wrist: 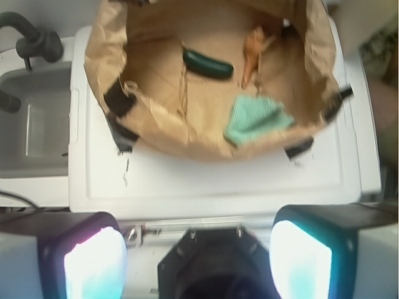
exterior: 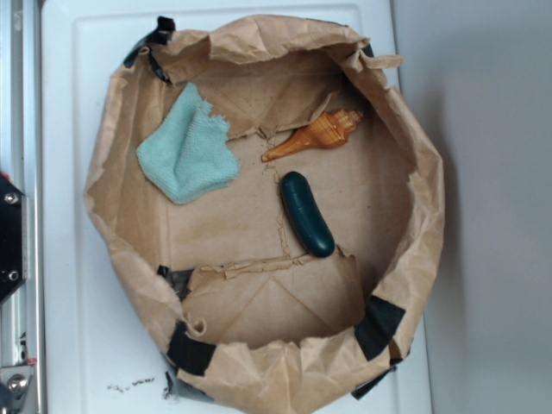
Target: Grab the blue cloth.
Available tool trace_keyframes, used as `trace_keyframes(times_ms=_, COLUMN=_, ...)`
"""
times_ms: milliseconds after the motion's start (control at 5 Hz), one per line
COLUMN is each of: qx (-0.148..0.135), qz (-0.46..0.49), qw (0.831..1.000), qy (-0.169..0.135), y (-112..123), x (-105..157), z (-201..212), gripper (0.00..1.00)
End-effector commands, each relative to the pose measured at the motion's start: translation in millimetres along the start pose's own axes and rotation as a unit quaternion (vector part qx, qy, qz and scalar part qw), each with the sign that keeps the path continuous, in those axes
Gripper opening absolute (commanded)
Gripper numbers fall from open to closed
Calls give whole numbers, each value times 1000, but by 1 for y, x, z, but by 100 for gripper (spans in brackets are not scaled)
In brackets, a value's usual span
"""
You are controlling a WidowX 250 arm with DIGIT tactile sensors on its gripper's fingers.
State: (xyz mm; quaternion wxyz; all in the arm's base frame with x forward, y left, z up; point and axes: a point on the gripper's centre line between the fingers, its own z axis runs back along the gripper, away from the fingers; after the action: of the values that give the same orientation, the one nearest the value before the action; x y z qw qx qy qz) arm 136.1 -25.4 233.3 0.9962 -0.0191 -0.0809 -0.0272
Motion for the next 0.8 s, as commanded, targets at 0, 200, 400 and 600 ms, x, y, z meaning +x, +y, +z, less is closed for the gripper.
trace_keyframes(times_ms=0, qx=13, qz=-84, qw=996, qy=-39, y=10, x=38, z=-25, gripper=100)
trace_keyframes(times_ms=200, qx=9, qz=-64, qw=998, qy=-2, y=28, x=65, z=-38, gripper=100)
trace_keyframes(times_ms=400, qx=38, qz=-13, qw=999, qy=27, y=48, x=107, z=-65, gripper=100)
trace_keyframes(times_ms=600, qx=38, qz=-13, qw=999, qy=27, y=48, x=107, z=-65, gripper=100)
